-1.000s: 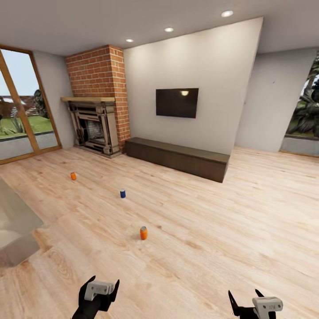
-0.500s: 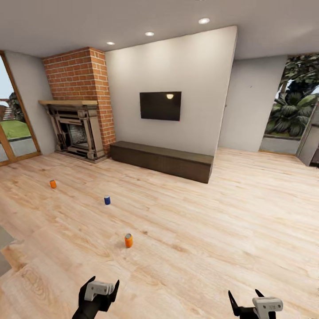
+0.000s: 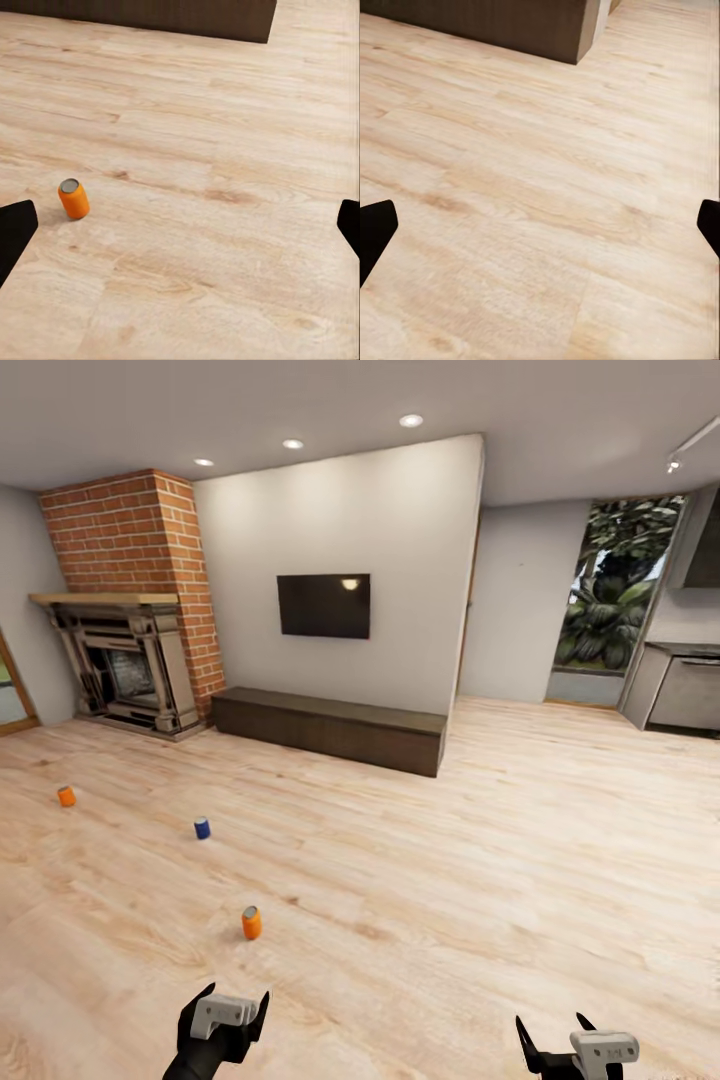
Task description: Put the three can of soda from the living room inside the tash can in the kitchen.
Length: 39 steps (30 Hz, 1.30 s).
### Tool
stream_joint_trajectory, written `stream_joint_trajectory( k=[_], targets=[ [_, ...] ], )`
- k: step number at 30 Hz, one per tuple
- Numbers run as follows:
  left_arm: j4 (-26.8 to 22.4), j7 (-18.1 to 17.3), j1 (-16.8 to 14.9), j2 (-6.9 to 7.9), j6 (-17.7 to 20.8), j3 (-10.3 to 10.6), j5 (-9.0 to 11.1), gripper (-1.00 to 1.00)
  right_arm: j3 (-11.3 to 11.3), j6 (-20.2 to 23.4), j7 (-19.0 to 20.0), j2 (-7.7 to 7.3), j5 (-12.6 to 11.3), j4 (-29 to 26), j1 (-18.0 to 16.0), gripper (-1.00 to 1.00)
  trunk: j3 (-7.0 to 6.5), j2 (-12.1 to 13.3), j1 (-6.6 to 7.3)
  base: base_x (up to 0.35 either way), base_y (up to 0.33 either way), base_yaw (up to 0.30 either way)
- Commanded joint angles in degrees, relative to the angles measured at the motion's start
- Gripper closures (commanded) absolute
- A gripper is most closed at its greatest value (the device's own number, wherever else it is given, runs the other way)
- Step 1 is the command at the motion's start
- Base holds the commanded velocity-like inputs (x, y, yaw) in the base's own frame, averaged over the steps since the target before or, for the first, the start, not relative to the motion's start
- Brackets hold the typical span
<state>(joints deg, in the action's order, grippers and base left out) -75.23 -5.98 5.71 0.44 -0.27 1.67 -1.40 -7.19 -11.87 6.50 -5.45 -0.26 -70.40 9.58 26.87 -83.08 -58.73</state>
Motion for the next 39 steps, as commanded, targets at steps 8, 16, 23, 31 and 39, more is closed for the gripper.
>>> stream_joint_trajectory(
  k=[8,16,23,31,39],
  targets=[
    [0.00,0.00,0.00,0.00,0.00,0.00,0.00,-1.00,-0.01,0.00,0.00,0.00,0.00,0.00,0.00,-1.00,-0.56,0.00,0.00,0.112,-0.265,-0.181],
    [0.00,0.07,0.00,0.00,0.00,0.00,0.00,-1.00,-0.01,0.00,0.00,0.00,0.00,0.00,0.00,-1.00,-1.12,0.00,0.00,0.121,-0.269,-0.181],
    [0.03,0.09,-0.03,0.00,0.01,0.00,-0.01,-1.00,-0.01,0.00,0.00,0.00,0.00,0.00,0.00,-1.00,-1.61,0.00,0.00,0.144,-0.265,-0.181],
    [0.08,0.03,-0.06,0.00,0.05,0.00,-0.01,-1.00,-0.01,0.00,0.00,0.00,0.00,0.00,0.00,-1.00,-2.16,0.00,0.00,0.235,-0.191,-0.181],
    [0.08,0.01,-0.05,0.00,0.09,0.00,-0.01,-1.00,-0.01,0.00,0.00,0.00,0.00,0.00,0.00,-1.00,-2.70,0.00,0.00,0.304,-0.052,-0.181]
  ],
)
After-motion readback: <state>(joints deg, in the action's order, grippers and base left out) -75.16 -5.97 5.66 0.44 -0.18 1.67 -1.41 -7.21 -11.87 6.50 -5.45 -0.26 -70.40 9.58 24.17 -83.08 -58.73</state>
